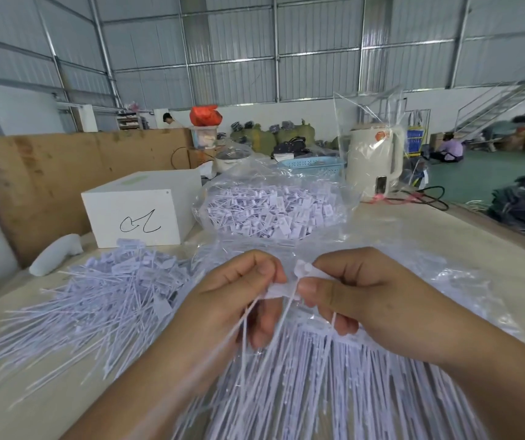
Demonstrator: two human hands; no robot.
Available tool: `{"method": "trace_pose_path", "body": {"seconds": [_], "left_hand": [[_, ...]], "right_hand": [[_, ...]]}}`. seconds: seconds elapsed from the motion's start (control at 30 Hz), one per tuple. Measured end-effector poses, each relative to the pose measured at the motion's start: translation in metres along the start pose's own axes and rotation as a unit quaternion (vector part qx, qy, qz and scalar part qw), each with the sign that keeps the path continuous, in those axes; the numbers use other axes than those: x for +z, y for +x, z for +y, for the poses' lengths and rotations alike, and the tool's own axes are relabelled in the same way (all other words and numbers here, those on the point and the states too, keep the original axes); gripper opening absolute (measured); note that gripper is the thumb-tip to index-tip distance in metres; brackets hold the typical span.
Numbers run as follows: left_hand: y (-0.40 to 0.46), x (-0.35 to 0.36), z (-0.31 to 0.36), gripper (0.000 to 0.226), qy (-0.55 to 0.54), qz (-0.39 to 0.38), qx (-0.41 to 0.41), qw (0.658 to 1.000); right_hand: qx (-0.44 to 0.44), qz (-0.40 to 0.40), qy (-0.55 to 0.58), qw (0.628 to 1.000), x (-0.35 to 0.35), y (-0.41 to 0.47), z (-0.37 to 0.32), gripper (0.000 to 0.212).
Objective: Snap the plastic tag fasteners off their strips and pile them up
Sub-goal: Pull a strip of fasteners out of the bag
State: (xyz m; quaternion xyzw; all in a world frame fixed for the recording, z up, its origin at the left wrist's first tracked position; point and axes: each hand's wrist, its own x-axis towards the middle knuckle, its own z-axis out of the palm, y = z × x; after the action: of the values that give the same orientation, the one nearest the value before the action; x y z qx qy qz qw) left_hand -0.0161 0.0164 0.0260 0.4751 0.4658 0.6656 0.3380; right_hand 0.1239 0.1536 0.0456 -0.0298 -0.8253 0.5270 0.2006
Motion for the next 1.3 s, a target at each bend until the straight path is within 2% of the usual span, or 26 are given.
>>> {"method": "trace_pose_path", "body": {"seconds": [0.1, 0.17, 0.27, 0.37, 0.43, 0.5, 0.6, 0.7, 0.8, 0.9, 1.03, 1.17, 1.23, 1.3], "left_hand": [[-0.003, -0.001, 0.002, 0.03, -0.054, -0.089, -0.034, 0.994], [-0.005, -0.001, 0.004, 0.029, -0.016, -0.103, -0.041, 0.994], [-0.005, 0.001, 0.006, 0.02, 0.044, -0.051, -0.041, 0.997], [-0.001, 0.002, 0.003, 0.023, 0.017, 0.013, -0.025, 0.999], [-0.001, 0.002, 0.003, 0.023, 0.008, 0.023, -0.015, 1.0], [-0.002, 0.002, 0.003, 0.024, 0.033, -0.003, -0.024, 0.999], [-0.005, 0.002, 0.006, 0.029, 0.057, -0.071, -0.03, 0.995], [-0.006, 0.0, 0.011, 0.018, 0.076, -0.111, -0.029, 0.991], [-0.006, 0.0, 0.012, 0.016, 0.104, -0.122, -0.034, 0.987], [-0.005, -0.003, 0.016, 0.012, 0.137, -0.109, -0.033, 0.984], [-0.004, -0.015, 0.022, 0.015, 0.152, -0.046, -0.018, 0.987], [-0.007, -0.015, 0.022, 0.009, 0.14, -0.103, -0.035, 0.984], [-0.006, -0.011, 0.018, 0.016, 0.151, -0.075, -0.029, 0.985], [-0.004, -0.006, 0.013, 0.024, 0.147, -0.005, 0.008, 0.989]], "right_hand": [[-0.006, 0.005, -0.024, 1.0, 0.002, 0.0, 0.0, 0.037], [-0.012, 0.012, -0.034, 0.999, 0.002, 0.0, 0.0, 0.039], [-0.001, 0.011, -0.043, 0.999, 0.001, 0.0, 0.002, 0.038], [0.023, -0.042, -0.035, 0.998, -0.001, -0.001, 0.0, 0.027], [0.037, -0.085, -0.031, 0.995, -0.001, -0.003, -0.002, 0.024], [0.044, -0.094, -0.046, 0.994, -0.001, -0.004, -0.003, 0.023], [0.027, -0.065, -0.05, 0.996, -0.003, -0.004, -0.004, 0.022], [0.006, -0.048, -0.036, 0.998, -0.005, -0.004, -0.004, 0.023], [-0.008, -0.045, -0.079, 0.996, -0.002, -0.006, -0.001, 0.031], [-0.007, -0.036, -0.115, 0.993, -0.001, -0.006, -0.001, 0.033], [0.061, -0.084, -0.124, 0.987, -0.005, -0.005, -0.006, 0.038], [0.05, -0.069, -0.096, 0.992, -0.009, -0.007, -0.009, 0.041], [0.038, -0.033, -0.09, 0.995, -0.006, -0.006, -0.009, 0.045], [0.023, 0.029, -0.088, 0.995, 0.001, -0.004, -0.007, 0.046]]}}
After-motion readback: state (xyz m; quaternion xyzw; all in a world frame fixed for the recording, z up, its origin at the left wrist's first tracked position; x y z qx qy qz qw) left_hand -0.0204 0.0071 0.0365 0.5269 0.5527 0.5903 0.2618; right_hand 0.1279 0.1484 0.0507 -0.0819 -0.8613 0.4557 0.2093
